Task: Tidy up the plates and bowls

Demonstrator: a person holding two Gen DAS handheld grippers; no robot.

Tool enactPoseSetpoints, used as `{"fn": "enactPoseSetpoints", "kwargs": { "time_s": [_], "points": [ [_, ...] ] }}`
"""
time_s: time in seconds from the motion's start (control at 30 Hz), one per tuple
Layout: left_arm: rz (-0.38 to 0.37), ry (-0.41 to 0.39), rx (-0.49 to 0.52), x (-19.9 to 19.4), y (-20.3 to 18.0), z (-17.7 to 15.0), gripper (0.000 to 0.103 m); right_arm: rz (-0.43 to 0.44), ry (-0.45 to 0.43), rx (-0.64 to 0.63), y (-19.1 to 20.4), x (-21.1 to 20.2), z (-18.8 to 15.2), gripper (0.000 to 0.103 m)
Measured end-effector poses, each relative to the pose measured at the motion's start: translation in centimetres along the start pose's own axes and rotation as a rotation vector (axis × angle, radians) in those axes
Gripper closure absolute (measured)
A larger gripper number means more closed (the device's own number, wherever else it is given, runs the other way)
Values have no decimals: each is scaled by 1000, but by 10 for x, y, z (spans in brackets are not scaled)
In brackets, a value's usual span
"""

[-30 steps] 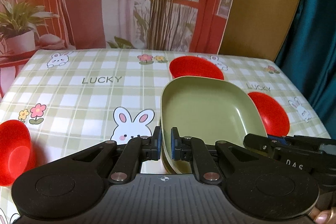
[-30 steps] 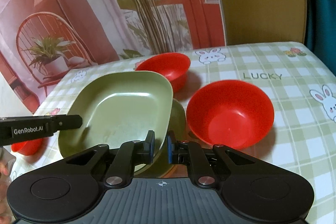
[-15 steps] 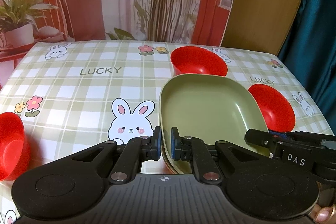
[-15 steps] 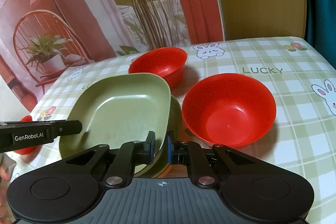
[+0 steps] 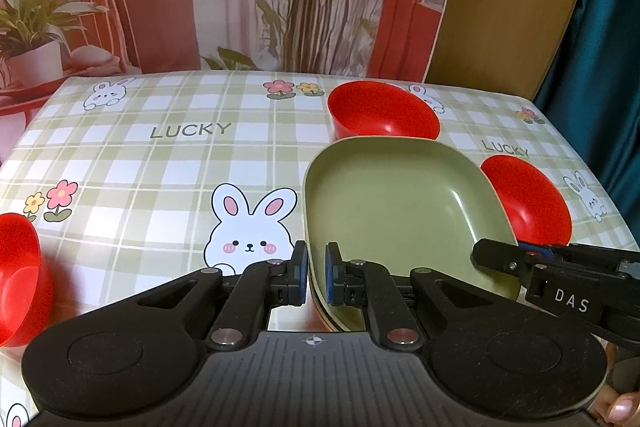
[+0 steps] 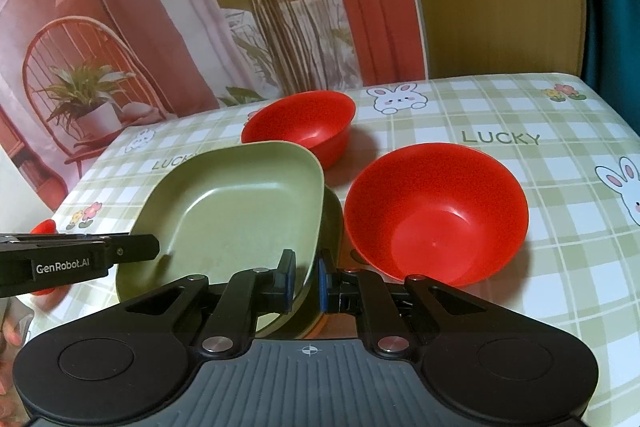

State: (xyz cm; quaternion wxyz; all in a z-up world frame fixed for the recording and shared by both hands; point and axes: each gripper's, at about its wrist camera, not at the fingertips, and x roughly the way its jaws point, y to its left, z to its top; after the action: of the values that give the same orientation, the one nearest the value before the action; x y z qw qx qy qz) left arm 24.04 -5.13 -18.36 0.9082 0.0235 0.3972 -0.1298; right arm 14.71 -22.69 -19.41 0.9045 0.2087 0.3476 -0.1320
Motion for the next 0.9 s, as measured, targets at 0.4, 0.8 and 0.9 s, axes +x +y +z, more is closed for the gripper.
{"fn": "enactPoseSetpoints", "kwargs": {
  "time_s": [0.4,0.8,0.9],
  "points": [
    [10,23,2,9,1,0,93,8,-5,14,-1,2,-1,92],
    [22,38,4,14,-1,-1,93,4,-29,6,0,0,-3,92],
    [23,42,7,15,-1,-1,93,7,-31,10,-1,-1,-4,92]
  ]
}}
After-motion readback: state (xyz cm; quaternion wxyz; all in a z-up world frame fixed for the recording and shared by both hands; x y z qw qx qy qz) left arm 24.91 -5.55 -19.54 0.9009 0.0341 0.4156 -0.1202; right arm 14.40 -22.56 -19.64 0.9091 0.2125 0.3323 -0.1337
